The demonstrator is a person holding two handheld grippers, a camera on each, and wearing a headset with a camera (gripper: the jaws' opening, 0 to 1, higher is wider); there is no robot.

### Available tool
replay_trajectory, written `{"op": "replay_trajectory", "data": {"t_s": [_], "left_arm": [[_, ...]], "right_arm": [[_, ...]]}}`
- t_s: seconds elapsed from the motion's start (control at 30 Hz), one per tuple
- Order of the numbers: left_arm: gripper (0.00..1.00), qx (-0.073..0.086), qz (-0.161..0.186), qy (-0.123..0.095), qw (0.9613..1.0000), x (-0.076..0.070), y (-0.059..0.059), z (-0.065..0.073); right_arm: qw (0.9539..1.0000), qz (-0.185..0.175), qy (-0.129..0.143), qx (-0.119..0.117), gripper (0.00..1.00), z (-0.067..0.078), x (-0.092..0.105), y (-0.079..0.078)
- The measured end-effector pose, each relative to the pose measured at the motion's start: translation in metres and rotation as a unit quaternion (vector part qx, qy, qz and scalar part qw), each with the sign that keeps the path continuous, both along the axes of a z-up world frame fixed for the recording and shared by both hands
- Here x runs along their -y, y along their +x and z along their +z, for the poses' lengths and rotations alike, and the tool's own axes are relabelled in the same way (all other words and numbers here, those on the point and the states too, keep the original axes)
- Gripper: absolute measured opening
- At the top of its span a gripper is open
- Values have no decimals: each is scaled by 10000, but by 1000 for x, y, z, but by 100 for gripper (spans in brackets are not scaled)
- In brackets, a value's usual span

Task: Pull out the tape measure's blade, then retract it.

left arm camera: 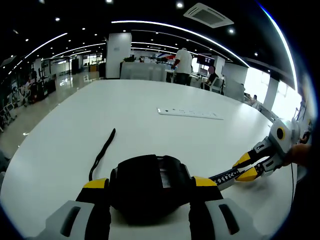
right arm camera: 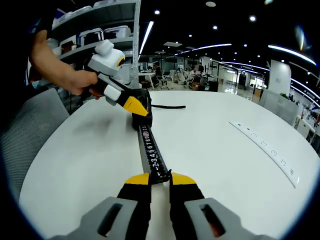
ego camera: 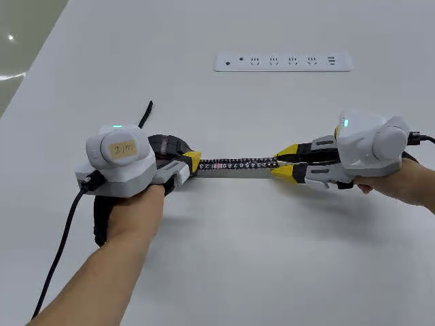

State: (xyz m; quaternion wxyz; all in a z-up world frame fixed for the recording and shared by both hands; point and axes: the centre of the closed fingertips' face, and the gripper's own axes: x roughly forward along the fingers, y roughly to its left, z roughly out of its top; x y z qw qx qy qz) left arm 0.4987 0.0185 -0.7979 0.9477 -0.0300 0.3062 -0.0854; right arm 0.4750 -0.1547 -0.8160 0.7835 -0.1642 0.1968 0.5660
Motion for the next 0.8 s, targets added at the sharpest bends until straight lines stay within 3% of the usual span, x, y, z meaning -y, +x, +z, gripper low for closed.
{"op": "replay_trajectory", "data": {"t_s": [0.8], "left_arm": [[60, -26, 7, -54, 10000, 1, 0, 1]], "right_arm": [[9998, 174, 52, 42, 12, 0, -34, 5]]}}
